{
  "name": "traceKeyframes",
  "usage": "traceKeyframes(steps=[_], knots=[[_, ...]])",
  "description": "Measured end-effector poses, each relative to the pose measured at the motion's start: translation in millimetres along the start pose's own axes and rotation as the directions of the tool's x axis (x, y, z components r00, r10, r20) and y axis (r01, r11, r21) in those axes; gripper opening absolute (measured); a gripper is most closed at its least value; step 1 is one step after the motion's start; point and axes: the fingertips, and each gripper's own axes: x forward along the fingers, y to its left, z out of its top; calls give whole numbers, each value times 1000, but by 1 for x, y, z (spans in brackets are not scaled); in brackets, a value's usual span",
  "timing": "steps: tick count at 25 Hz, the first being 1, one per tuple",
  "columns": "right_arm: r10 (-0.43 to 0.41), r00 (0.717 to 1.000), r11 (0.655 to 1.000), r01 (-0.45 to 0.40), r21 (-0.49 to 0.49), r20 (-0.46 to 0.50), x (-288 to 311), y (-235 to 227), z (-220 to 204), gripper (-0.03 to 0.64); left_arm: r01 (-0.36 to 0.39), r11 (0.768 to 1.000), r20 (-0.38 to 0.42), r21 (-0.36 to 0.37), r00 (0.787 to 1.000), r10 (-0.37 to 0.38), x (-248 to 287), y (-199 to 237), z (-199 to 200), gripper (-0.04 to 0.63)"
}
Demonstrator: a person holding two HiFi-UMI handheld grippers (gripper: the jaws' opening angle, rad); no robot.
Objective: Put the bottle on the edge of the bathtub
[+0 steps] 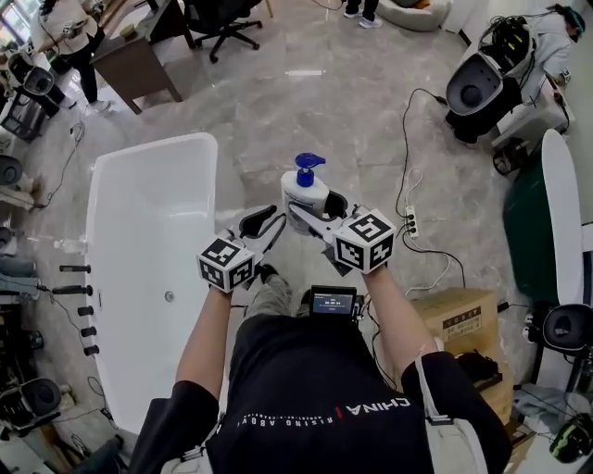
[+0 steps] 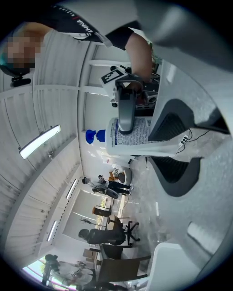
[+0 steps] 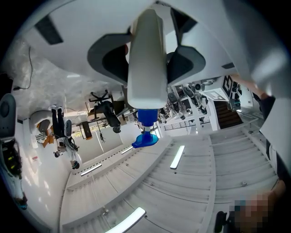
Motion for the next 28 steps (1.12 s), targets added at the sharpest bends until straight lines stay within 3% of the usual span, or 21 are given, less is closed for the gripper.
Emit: traceKeyframes(steps=[7,17,23,28], knots=[[-7,1000,1000,7,-6,-23,85,-47,21,264,28,999,-15,-21,999,-28,31,92,12,103],[-60,998,998,60,-7,-21,194,-134,98,264,97,995,-13,-13,995,-98,94,223,85,103],[-112,994,992,112,62,-5,221,-184,120,264,114,993,-24,-18,993,-115,123,267,106,103],[-100,995,993,101,69,-18,240,-212,129,264,119,992,-32,-36,992,-120,149,291,113,103]])
